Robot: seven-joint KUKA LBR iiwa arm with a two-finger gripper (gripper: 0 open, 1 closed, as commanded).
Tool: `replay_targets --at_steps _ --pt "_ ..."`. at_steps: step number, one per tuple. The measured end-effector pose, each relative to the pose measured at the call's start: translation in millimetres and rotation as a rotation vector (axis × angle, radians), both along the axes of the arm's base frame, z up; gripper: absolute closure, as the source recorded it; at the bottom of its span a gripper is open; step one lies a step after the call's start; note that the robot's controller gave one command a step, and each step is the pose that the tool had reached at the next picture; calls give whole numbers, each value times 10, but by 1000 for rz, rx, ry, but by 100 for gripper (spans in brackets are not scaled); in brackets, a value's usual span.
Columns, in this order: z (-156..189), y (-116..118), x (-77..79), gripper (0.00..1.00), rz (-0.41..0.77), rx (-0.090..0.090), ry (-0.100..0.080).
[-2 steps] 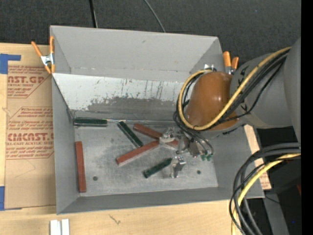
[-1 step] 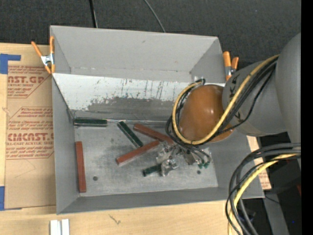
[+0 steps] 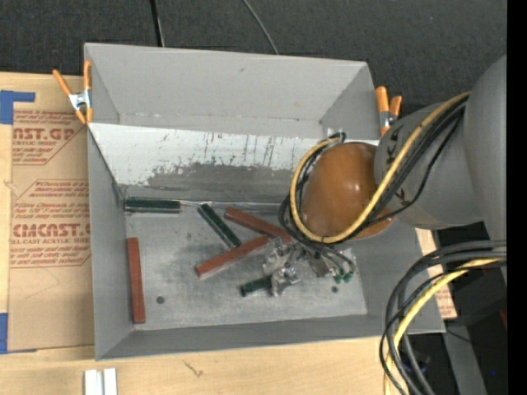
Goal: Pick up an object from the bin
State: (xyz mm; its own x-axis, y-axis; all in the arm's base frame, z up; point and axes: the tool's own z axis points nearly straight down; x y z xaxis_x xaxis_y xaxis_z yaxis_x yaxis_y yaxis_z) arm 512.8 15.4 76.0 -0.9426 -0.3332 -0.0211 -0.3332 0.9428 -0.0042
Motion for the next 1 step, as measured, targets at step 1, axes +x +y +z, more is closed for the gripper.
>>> replay_targets --at_steps 1 --pt "1950 -168 -80 100 79 -3 23"
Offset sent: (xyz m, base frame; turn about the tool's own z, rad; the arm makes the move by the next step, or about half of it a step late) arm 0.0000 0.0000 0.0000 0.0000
